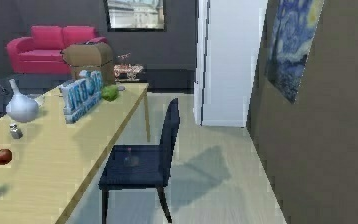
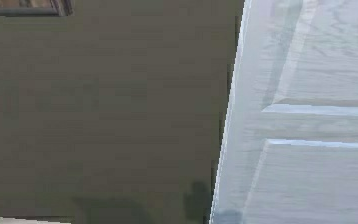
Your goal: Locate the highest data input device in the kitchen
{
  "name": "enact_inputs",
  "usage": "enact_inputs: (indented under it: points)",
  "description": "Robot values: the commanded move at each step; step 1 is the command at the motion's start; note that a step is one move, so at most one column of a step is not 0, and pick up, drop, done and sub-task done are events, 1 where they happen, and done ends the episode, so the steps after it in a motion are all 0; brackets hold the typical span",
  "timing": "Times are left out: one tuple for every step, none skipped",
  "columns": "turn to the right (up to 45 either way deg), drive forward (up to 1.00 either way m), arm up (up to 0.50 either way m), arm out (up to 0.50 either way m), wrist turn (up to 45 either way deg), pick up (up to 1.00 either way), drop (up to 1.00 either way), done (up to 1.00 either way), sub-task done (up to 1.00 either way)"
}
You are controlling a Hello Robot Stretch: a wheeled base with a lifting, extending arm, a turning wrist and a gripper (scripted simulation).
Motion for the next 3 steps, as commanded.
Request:
enact_inputs:
  points:
    - [0.0,0.05,0.0,0.0,0.0,0.0,0.0,0.0,0.0]
    - [24.0,0.0,0.0,0.0,0.0,0.0,0.0,0.0,0.0]
    - [0.0,0.8,0.0,0.0,0.0,0.0,0.0,0.0,0.0]
